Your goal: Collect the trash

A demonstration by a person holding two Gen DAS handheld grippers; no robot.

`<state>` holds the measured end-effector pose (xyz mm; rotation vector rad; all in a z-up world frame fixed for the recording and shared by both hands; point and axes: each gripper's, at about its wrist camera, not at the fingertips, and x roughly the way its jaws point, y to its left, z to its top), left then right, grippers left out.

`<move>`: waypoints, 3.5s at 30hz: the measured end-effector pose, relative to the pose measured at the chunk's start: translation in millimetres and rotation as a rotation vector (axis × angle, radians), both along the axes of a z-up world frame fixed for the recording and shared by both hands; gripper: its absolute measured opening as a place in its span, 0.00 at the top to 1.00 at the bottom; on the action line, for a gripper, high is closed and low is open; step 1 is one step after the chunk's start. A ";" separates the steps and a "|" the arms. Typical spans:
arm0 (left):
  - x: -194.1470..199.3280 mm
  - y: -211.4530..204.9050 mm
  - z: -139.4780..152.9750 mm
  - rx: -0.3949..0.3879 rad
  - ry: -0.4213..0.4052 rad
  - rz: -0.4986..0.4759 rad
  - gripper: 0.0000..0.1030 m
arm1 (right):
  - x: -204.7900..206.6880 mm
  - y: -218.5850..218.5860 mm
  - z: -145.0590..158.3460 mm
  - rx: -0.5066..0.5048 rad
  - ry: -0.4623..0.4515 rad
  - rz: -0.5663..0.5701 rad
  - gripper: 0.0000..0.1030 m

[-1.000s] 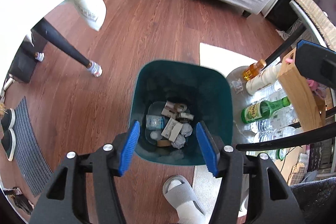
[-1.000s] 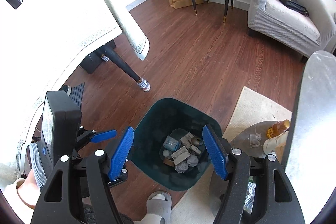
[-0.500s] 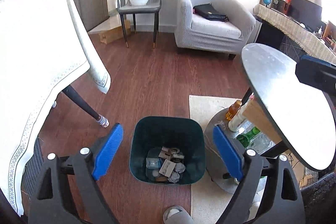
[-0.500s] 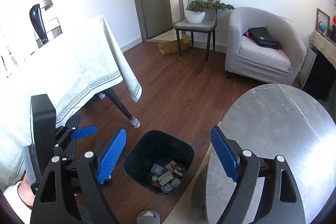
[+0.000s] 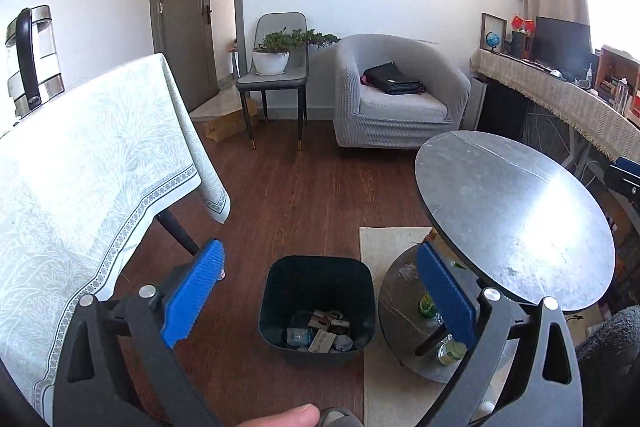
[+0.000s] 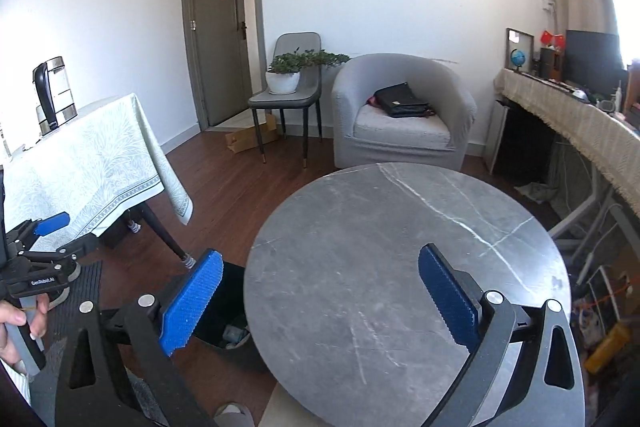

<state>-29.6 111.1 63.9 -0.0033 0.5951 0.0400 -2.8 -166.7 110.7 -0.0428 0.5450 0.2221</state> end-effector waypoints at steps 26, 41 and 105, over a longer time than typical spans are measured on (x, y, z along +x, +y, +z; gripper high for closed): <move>-26.2 -19.9 -26.7 0.004 -0.064 0.056 0.04 | -52.9 -75.3 -59.9 0.017 -0.031 -0.030 0.04; -27.8 -24.4 -30.6 -0.001 -0.055 0.038 0.03 | -59.5 -57.8 -58.2 -0.011 -0.040 0.071 0.04; -25.3 -22.8 -31.8 -0.007 -0.040 0.041 0.03 | -59.5 -56.6 -58.9 -0.020 -0.039 0.070 0.04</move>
